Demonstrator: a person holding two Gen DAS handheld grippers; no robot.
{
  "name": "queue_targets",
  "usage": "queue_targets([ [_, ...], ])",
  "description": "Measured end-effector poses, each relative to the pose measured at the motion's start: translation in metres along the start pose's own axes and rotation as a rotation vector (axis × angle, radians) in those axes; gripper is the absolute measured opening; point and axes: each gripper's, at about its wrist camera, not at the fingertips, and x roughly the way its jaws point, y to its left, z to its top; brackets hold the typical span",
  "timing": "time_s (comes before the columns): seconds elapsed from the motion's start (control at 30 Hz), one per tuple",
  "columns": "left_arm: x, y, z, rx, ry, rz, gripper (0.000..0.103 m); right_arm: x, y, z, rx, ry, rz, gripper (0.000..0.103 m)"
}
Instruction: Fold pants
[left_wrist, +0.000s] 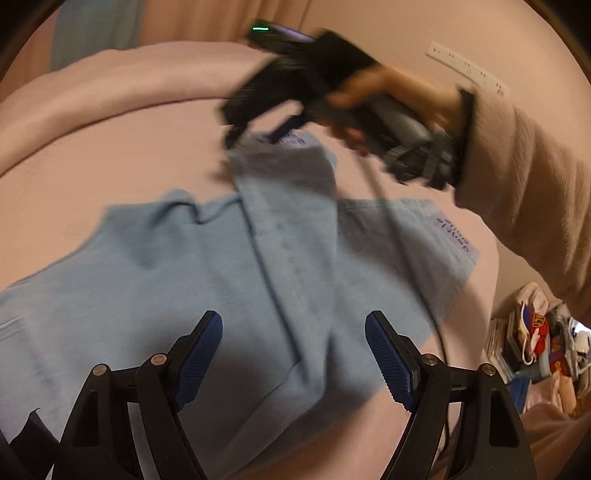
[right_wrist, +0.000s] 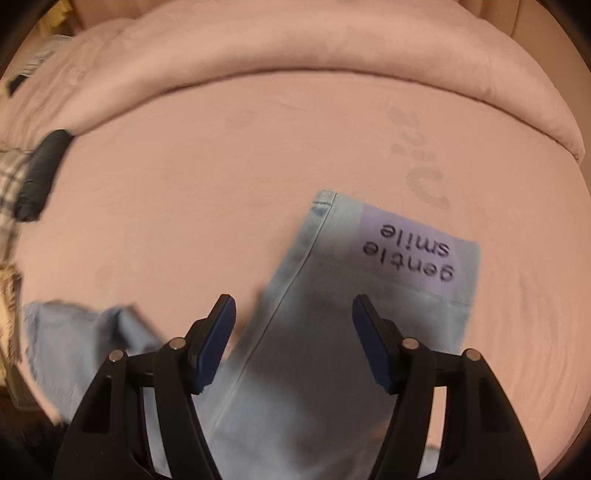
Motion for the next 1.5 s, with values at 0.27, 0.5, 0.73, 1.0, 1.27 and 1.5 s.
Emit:
queue_targets([
  [0.27, 0.029, -0.02, -0.003, 0.062, 0.062, 0.036, 0.02, 0.048, 0.006, 0.02, -0.007, 0.029, -0.097, 0.016],
  [0.5, 0.008, -0.032, 0.0, 0.106, 0.001, 0.029, 0.007, -0.012, -0.038, -0.008, 0.173, -0.14, 0.1, 0.006],
  [0.73, -0.006, -0.066, -0.005, 0.225, -0.036, 0.067, 0.007, -0.143, -0.11, -0.113, 0.367, -0.448, 0.267, 0.007],
  [1.0, 0.023, -0.084, -0.024, 0.376, 0.099, 0.153, 0.007, -0.092, -0.161, -0.253, 0.633, -0.427, 0.299, 0.009],
  [1.27, 0.028, -0.078, -0.024, 0.37, 0.137, 0.181, 0.007, -0.075, -0.18, -0.321, 0.841, -0.406, 0.463, 0.032],
  [1.5, 0.033, -0.084, -0.023, 0.378, 0.138, 0.208, 0.007, -0.085, -0.187, -0.319, 0.877, -0.439, 0.354, 0.008],
])
